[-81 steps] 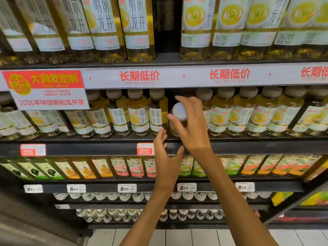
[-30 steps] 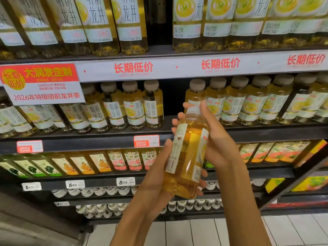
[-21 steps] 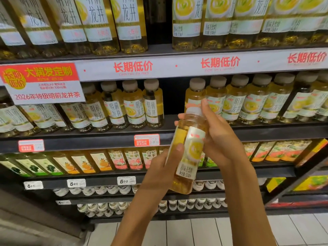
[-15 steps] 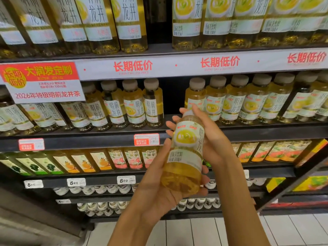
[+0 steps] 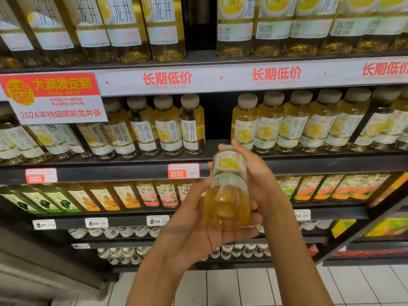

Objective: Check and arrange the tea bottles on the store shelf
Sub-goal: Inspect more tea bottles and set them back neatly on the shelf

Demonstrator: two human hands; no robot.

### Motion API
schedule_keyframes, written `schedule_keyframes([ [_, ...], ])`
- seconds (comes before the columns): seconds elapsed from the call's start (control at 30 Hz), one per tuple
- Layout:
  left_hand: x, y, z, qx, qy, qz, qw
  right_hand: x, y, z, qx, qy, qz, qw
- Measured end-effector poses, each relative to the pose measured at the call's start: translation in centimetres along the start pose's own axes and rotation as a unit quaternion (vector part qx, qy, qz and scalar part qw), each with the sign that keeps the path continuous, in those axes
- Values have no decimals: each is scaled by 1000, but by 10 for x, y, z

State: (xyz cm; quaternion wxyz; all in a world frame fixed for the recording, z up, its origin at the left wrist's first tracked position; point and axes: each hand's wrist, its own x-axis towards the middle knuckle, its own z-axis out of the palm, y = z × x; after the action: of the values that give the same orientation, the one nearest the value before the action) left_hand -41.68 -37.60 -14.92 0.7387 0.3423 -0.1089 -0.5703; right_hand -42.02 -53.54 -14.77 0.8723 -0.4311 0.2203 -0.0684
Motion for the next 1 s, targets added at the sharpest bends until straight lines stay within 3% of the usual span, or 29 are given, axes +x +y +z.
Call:
schedule_keyframes([
  [0.13, 2, 0, -10, 172, 77, 48, 981, -6, -15, -2, -118, -20, -168, 979],
  [0.27, 5, 0, -10, 342, 110, 120, 925, -18, -17, 2, -167, -21, -210, 963],
  [0.37, 13, -2, -12, 350, 109, 188, 911, -29, -16, -2, -242, -72, -218, 943],
  [0.47, 26, 0, -16, 352, 120, 251, 894, -39, -21, -5, -243, -156, -230, 930],
  [0.7, 41, 8, -18, 466, 177, 394, 772, -58, -31, -6, -335, -246, -343, 843],
  [0.83, 39, 12, -14, 465, 161, 426, 759, -64, -36, -3, -356, -255, -388, 811],
  [1.0, 31, 16, -18, 453, 70, 356, 814, -58, -38, -5, -285, -246, -337, 863],
])
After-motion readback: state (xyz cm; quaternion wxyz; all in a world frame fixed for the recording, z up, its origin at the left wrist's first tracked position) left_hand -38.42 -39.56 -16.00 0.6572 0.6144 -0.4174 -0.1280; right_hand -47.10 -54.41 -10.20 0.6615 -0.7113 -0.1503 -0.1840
